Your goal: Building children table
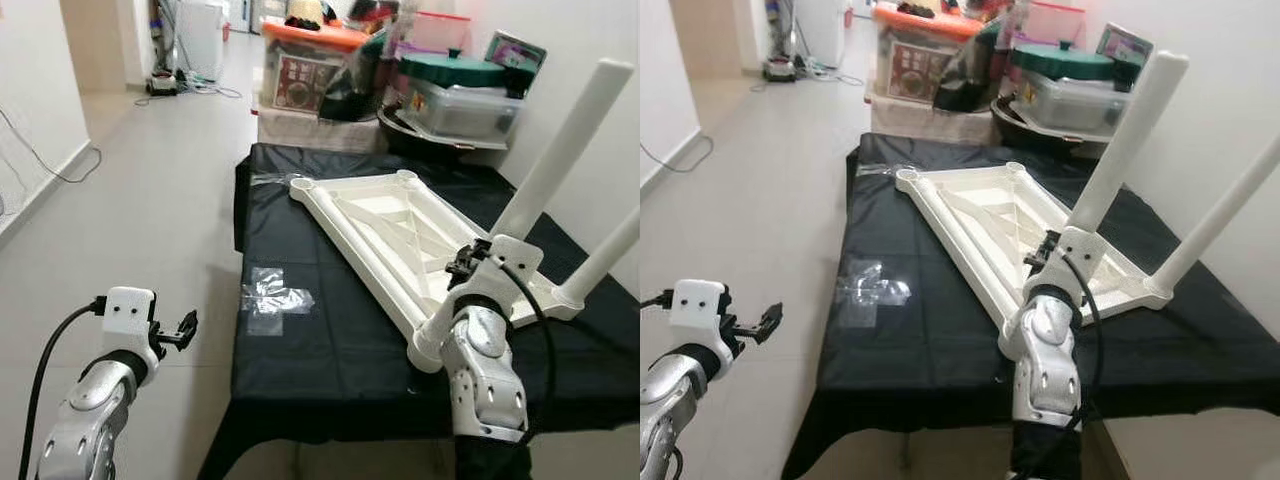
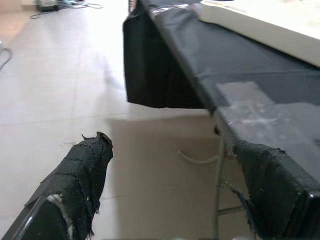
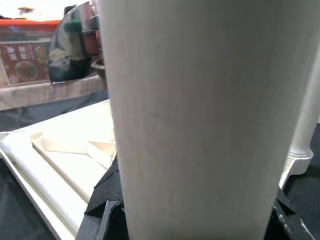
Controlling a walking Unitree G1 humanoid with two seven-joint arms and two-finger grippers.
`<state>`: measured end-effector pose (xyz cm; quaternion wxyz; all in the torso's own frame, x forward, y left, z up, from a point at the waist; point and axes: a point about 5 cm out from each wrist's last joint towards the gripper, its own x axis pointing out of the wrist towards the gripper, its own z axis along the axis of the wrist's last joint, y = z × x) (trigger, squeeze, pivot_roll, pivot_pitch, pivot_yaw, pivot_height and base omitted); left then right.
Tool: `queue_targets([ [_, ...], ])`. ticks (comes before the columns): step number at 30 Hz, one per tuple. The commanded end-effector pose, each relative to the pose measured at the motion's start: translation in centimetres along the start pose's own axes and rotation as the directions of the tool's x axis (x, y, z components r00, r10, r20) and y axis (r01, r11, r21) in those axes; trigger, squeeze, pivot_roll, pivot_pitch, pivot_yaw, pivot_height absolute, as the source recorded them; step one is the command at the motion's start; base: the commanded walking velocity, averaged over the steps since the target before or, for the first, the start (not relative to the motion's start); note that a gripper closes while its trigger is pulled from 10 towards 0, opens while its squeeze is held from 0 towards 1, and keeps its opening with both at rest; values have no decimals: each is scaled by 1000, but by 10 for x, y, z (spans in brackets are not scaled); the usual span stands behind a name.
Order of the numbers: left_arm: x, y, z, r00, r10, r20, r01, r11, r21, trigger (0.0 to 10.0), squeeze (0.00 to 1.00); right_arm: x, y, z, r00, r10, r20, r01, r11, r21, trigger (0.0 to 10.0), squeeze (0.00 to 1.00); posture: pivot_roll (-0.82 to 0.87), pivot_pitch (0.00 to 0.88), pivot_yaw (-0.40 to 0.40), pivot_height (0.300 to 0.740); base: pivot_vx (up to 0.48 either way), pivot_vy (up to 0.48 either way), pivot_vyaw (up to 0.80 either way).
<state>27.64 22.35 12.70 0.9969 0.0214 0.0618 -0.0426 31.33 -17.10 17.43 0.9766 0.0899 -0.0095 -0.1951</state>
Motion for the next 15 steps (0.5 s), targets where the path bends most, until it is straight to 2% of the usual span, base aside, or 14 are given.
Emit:
queue_targets([
  [1,3,-4,-3,1000,-23,-16,24,1000,5,10000,0,-2,-4,-33,984,17,-177,-14,1000,18,10000,278,62,0,-114,740,0,0,0],
  [3,3,-5,-3,1000,-25,-15,25,1000,5,10000,0,-2,-5,-32,984,11,-178,-8,1000,22,10000,278,63,0,-114,740,0,0,0],
  [4,3,-5,-3,1000,-27,-16,27,1000,5,10000,0,-2,-4,-31,985,17,-170,-11,999,35,10000,1000,64,0,-114,740,0,0,0],
  [12,2,-5,-5,999,-31,-22,31,1000,4,10000,0,0,-1,-3,996,45,-77,-37,994,102,10000,1000,57,0,-105,740,0,0,0],
  [15,5,-6,-4,999,-39,-23,39,999,12,10000,0,16,-9,21,994,106,-13,-105,991,78,10000,1000,46,0,-95,740,0,0,0],
])
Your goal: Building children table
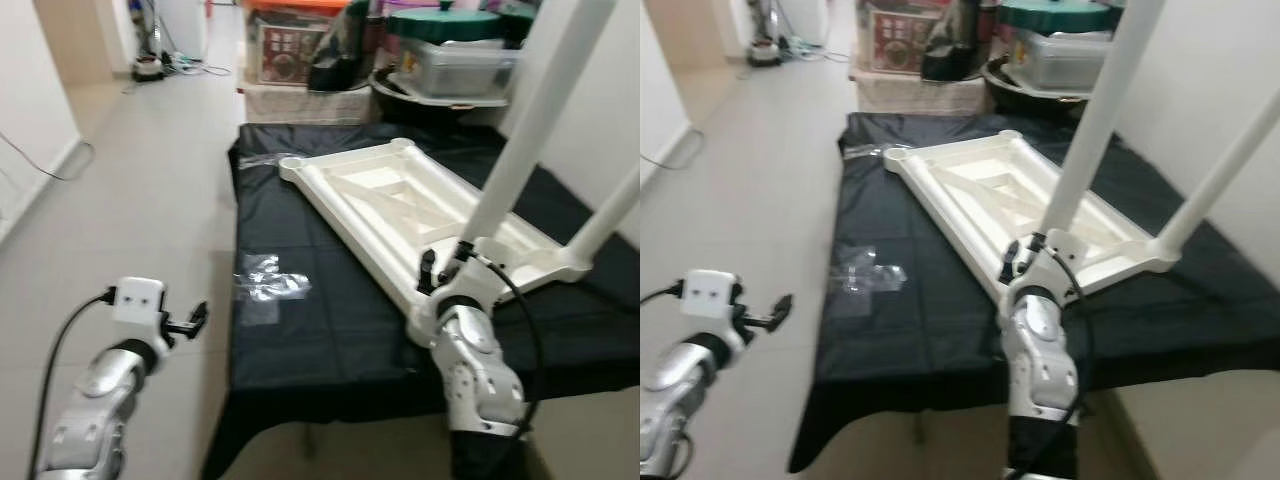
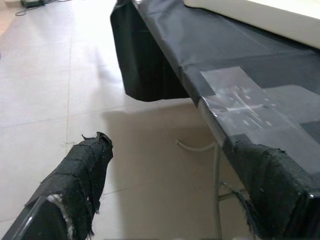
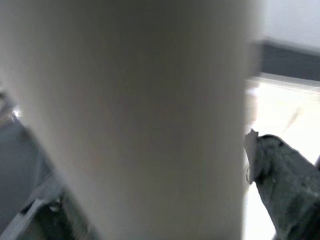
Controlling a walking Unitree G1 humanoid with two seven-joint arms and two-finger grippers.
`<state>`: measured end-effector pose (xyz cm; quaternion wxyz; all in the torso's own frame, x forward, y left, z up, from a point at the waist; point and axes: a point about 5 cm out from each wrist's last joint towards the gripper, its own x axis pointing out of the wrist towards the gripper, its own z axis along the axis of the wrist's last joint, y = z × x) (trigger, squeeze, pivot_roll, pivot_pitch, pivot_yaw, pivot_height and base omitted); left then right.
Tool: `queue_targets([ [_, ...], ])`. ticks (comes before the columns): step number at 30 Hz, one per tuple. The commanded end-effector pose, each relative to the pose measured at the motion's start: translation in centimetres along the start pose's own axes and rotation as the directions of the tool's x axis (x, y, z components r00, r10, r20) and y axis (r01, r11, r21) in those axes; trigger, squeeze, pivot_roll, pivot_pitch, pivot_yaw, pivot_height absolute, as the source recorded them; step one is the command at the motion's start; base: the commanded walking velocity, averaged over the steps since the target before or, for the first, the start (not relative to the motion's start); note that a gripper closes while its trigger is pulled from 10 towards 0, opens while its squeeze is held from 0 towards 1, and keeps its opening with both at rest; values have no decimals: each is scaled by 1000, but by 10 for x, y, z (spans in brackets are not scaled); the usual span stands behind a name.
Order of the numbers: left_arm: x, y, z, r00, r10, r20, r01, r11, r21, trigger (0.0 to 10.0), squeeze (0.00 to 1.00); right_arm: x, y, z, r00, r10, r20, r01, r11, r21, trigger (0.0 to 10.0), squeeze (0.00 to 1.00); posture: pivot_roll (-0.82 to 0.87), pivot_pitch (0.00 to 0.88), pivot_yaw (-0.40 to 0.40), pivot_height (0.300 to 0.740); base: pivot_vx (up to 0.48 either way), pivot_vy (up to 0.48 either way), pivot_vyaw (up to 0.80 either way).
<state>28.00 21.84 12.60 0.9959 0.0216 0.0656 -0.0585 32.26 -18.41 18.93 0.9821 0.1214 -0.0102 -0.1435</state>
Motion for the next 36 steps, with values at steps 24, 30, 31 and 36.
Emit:
queue_targets([
  [24,7,-4,-2,999,-35,-8,35,999,19,10000,0,42,-28,54,795,591,-138,-607,769,-202,10000,0,28,0,-96,740,0,0,0],
  [30,6,-3,-3,999,-32,-5,32,999,20,10000,0,53,-46,47,703,666,-248,-711,652,-265,4118,0,43,0,-112,740,0,0,0],
  [31,6,-3,-3,999,-32,-5,32,999,20,10000,0,53,-46,47,703,666,-248,-711,652,-265,4118,0,43,0,-112,740,0,0,0],
  [36,6,-4,-3,999,-32,-1,32,999,19,10000,0,59,-55,42,696,662,-277,-718,647,-257,0,0,56,0,-121,740,0,0,0],
])
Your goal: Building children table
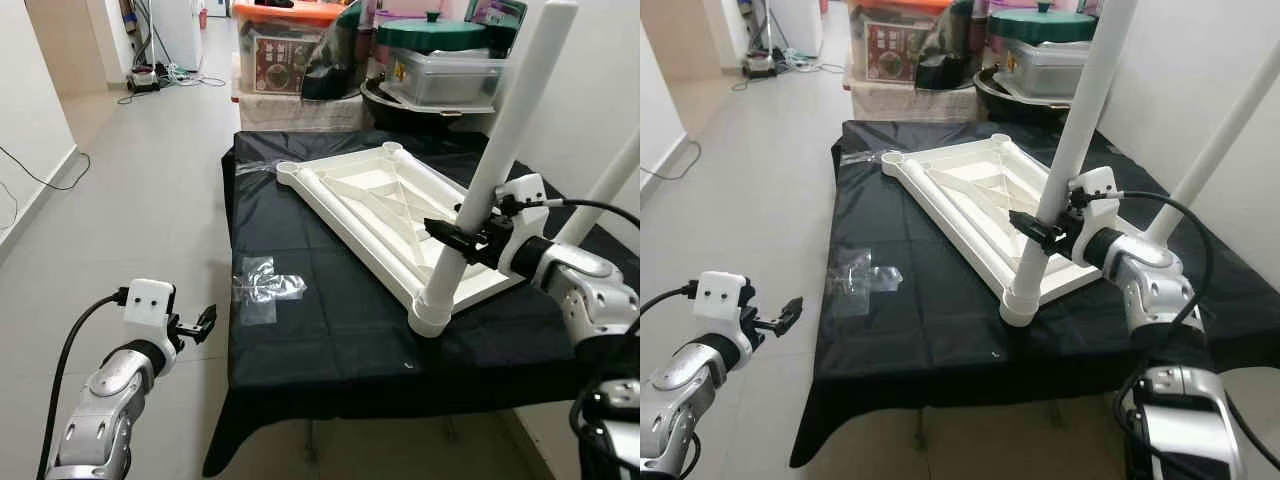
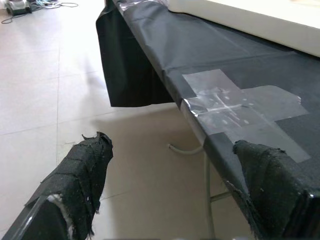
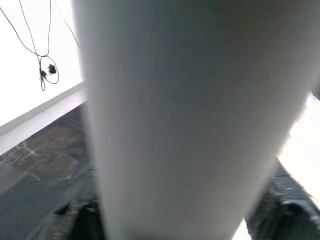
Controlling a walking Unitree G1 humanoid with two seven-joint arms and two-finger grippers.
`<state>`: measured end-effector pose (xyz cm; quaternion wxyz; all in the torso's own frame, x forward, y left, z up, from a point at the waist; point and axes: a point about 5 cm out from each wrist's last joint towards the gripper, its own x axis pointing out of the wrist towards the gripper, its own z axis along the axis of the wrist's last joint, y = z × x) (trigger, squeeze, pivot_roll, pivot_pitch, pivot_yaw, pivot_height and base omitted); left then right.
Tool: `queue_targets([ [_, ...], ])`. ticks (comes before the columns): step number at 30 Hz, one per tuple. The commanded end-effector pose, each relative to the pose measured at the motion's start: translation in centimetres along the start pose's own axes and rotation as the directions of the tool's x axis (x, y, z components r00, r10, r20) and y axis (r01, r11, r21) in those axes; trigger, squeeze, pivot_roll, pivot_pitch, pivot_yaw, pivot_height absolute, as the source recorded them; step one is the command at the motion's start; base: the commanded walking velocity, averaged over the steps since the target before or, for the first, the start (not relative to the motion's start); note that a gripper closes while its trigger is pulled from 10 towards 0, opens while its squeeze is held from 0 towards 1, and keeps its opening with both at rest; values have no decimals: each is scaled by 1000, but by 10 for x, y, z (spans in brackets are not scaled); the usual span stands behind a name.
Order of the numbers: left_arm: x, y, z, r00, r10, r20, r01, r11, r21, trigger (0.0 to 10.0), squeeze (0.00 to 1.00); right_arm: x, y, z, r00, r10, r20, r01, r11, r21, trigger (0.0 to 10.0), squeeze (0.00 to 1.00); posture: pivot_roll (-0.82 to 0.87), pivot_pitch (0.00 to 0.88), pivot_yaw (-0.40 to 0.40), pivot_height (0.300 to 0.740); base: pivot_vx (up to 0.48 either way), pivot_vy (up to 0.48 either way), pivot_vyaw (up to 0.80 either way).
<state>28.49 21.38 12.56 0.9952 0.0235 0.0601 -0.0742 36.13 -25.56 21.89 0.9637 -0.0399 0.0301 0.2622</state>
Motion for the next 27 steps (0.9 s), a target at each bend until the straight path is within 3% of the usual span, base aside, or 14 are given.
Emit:
queue_targets([
  [1,0,0,-3,1000,0,-13,0,1000,14,10000,0,-5,-7,-8,998,-1,-56,0,1000,-19,0,0,58,0,-121,740,0,0,0],
  [7,0,1,-4,1000,-1,-15,1,1000,18,10000,0,-8,-14,-15,998,-52,-45,52,999,2,0,0,57,0,-119,740,0,0,0],
  [11,0,0,-4,1000,-5,-14,5,1000,19,10000,0,-6,-22,-25,963,-258,-72,259,966,11,0,0,60,0,-121,740,0,0,0],
  [12,0,0,-4,1000,-6,-14,6,1000,19,10000,0,-5,-24,-29,939,-333,-83,335,942,13,0,0,59,0,-122,740,0,0,0],
  [14,-1,1,-4,1000,-3,-15,4,1000,19,10000,0,-8,-33,-38,753,-644,-134,656,750,78,0,0,59,0,-122,740,0,0,0],
  [16,-1,1,-4,1000,-3,-15,4,1000,19,10000,0,-8,-33,-38,753,-644,-134,656,750,78,0,0,59,0,-122,740,0,0,0],
  [17,-2,1,-5,1000,0,-18,0,1000,19,10000,0,-1,-13,-49,670,-725,-156,742,657,134,0,0,60,0,-116,740,0,0,0],
  [18,-2,1,-5,1000,0,-18,0,1000,19,10000,0,-1,-13,-49,670,-725,-156,742,657,134,0,0,60,0,-116,740,0,0,0],
  [19,-3,1,-6,1000,2,-21,-2,1000,17,10000,0,4,10,-59,609,-770,-188,792,581,189,0,0,60,0,-112,740,0,0,0],
  [20,-3,1,-6,1000,2,-21,-2,1000,17,10000,0,4,10,-59,609,-770,-188,792,581,189,0,0,60,0,-112,740,0,0,0],
  [22,-2,-2,-4,1000,-4,-18,4,1000,10,10000,0,29,85,-71,636,-730,-251,767,561,311,0,0,72,0,-100,740,0,0,0],
  [23,-2,-2,-4,1000,-4,-18,4,1000,10,10000,0,29,85,-71,636,-730,-251,767,561,311,0,0,72,0,-100,740,0,0,0],
  [24,-1,-2,-3,1000,-5,-16,6,1000,10,10000,0,40,108,-68,668,-696,-262,738,578,348,0,0,71,0,-102,740,0,0,0],
  [27,0,0,-1,1000,-3,-14,3,1000,14,10000,0,52,124,-61,703,-662,-259,705,604,370,0,0,67,0,-104,740,0,0,0],
])
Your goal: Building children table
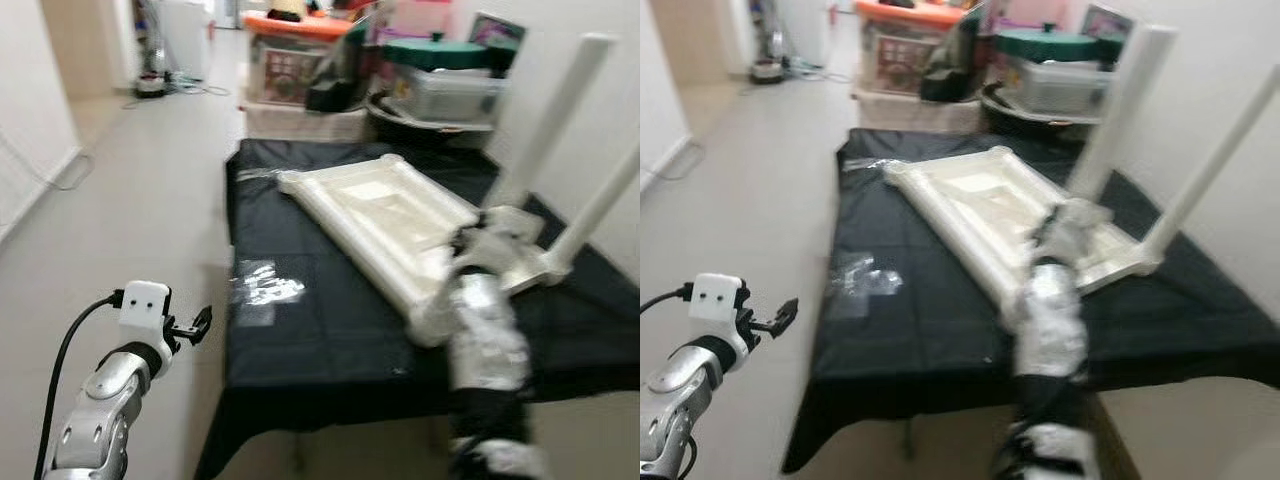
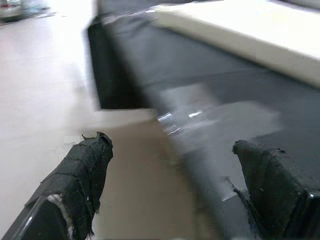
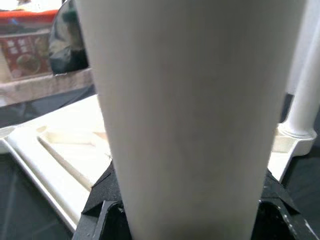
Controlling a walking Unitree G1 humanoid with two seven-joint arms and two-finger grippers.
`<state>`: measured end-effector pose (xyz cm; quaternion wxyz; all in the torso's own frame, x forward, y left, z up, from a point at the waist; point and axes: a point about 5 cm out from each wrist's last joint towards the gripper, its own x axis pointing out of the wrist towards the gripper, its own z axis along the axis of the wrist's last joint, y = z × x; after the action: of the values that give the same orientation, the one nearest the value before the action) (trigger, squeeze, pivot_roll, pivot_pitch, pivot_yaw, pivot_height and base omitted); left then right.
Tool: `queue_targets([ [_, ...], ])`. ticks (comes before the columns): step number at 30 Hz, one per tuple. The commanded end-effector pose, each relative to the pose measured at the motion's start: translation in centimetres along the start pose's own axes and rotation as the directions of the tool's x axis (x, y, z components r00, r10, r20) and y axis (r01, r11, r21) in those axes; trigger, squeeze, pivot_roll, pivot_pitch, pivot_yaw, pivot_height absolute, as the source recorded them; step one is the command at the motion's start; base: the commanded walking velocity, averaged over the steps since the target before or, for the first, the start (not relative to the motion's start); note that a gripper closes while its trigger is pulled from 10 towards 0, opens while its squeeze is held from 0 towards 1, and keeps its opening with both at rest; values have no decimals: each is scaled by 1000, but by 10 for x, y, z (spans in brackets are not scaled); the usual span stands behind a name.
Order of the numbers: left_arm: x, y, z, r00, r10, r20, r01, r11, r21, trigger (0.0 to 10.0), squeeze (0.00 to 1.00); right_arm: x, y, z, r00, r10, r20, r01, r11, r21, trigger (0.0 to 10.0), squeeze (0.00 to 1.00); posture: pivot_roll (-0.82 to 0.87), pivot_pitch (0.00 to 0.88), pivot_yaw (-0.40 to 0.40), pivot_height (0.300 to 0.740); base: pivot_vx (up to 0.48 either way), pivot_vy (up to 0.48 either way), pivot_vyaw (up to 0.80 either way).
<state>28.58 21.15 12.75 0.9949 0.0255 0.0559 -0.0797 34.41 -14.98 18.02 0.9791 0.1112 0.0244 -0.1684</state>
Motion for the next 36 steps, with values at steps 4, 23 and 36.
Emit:
queue_targets([
  [4,0,5,-3,1000,16,-23,-16,1000,6,10000,0,-3,18,-32,978,61,-199,-47,996,75,0,0,65,0,-107,740,0,0,0],
  [23,1,-3,-5,1000,0,-28,0,1000,1,10000,0,5,-5,36,968,251,-30,-251,968,-5,10000,0,41,0,-90,740,0,0,0],
  [36,4,-4,-5,1000,-13,-26,13,1000,5,10000,0,24,-33,47,738,667,-100,-674,720,-168,10000,0,40,0,-89,740,0,0,0],
])
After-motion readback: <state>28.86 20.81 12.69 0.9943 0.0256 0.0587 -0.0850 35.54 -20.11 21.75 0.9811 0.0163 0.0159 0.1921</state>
